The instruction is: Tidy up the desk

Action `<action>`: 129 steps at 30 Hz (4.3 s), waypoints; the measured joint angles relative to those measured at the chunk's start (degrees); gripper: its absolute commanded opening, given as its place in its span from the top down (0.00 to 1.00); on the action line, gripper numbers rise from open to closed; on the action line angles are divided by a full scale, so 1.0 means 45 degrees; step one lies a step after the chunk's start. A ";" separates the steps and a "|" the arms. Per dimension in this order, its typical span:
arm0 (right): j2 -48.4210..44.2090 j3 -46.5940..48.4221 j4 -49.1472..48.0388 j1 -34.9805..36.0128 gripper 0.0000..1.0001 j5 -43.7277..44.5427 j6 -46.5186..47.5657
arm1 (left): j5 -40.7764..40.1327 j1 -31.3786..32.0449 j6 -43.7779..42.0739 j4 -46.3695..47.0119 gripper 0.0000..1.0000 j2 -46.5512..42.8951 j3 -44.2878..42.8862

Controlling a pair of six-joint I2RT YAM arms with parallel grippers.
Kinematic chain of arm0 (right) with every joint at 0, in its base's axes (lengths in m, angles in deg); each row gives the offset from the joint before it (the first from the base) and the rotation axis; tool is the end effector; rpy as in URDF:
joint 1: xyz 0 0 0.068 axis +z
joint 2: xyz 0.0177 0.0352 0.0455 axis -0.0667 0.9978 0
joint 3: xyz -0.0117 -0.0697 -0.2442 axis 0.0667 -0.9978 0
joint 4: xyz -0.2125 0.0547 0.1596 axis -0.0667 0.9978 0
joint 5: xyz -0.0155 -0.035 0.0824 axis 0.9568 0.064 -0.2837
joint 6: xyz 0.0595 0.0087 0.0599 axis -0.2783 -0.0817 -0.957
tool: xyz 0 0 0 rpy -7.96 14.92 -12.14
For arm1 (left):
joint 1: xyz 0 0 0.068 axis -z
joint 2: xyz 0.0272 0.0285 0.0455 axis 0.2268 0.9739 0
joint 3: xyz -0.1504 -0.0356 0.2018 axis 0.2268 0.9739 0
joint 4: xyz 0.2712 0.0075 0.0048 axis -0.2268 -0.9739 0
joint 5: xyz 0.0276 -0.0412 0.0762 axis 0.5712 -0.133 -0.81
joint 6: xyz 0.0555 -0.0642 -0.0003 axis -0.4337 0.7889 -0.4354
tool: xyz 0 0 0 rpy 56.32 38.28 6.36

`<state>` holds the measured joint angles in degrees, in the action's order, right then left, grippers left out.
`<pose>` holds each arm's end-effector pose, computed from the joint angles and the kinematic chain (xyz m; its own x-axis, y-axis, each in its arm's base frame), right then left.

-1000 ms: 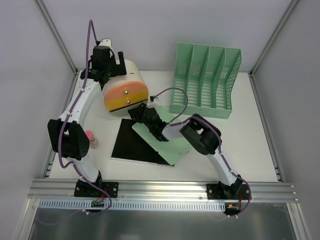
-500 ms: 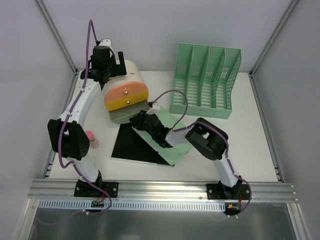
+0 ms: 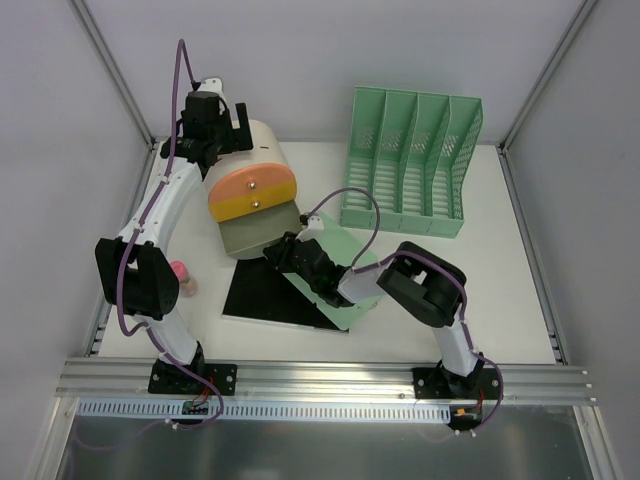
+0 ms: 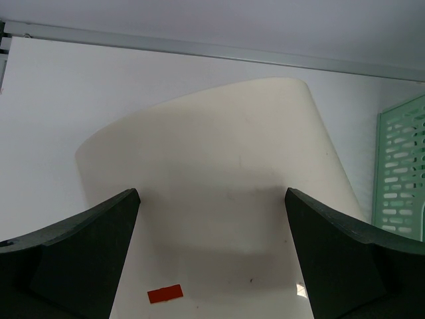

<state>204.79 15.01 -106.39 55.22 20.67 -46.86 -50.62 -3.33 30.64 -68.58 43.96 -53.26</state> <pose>0.2546 0.3820 0.1107 -0.4252 0.2600 -0.8670 -0.5269 0.7078 0.4706 0.4496 -0.0661 0.3433 -0.3908 -0.1069 -0.9143 -0.0349 0.9942 -0.1014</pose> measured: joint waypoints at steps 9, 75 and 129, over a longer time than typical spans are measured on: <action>-0.0131 -0.0301 -0.0112 0.0083 0.78 0.0049 0.0121 | 0.0000 0.0000 0.0000 0.0000 0.06 0.0005 -0.0005; -1.0414 -0.4794 0.7135 0.0461 0.30 -0.0588 0.3356 | -0.4687 0.0000 0.6402 -0.6392 0.02 -1.1341 0.8553; -1.1895 -0.6028 0.8116 0.0520 0.30 -0.0321 0.3143 | -0.4119 -0.1865 0.8534 -0.3483 0.37 -0.9476 1.2400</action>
<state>151.26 -12.11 -69.87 57.56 19.23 -32.72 -69.16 -11.72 69.04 -84.25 1.32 2.54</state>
